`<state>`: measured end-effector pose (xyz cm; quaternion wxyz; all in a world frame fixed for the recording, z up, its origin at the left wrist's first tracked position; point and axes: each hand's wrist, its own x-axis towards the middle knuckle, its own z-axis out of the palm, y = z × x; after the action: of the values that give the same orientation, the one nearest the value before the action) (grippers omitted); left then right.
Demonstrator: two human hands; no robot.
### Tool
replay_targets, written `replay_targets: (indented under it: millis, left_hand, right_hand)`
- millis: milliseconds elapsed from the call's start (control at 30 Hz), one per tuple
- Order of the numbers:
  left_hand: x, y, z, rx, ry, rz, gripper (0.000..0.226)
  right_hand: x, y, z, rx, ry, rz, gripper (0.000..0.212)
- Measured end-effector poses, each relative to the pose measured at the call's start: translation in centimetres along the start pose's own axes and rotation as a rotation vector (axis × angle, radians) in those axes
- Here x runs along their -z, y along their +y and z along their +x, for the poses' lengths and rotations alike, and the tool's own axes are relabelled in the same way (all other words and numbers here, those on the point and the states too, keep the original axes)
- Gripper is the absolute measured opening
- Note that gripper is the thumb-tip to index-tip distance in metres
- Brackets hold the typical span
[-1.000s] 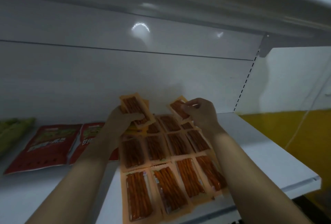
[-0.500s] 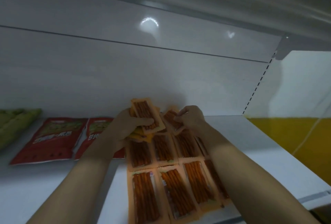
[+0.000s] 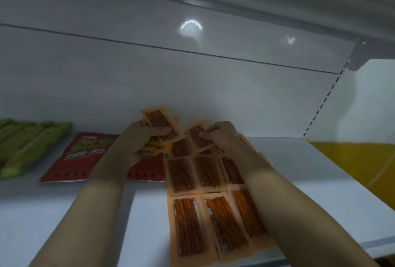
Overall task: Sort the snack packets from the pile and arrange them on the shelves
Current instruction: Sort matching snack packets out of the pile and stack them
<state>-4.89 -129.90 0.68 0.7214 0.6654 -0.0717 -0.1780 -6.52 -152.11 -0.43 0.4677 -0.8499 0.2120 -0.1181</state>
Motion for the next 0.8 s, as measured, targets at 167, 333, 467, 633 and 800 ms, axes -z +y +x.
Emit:
replay_targets:
  millis: [167,333,467,633,800]
  left_hand:
    - [0.2,0.0,-0.1,0.013,-0.014,0.019,0.02]
    - [0.6,0.1,-0.1,0.014,-0.014,-0.013,0.005]
    - [0.5,-0.1,-0.2,0.023,0.007,0.035,0.007]
    - [0.6,-0.4,0.0,0.037,0.003,0.041,0.007]
    - [0.1,-0.6,-0.3,0.037,-0.017,0.092,0.009]
  right_hand:
    - [-1.3,0.1,-0.5,-0.01,-0.033,0.025,0.026]
    - [-3.3,-1.4,-1.3,0.004,-0.086,0.057,0.026]
    - [-4.9,-1.9,-1.4,0.075,-0.119,-0.146,0.023]
    - [-4.7,-2.1,-1.9,0.272,-0.131,-0.438,0.02]
    - [-4.4,-1.8,-1.3,0.294,-0.109,-0.584,0.02]
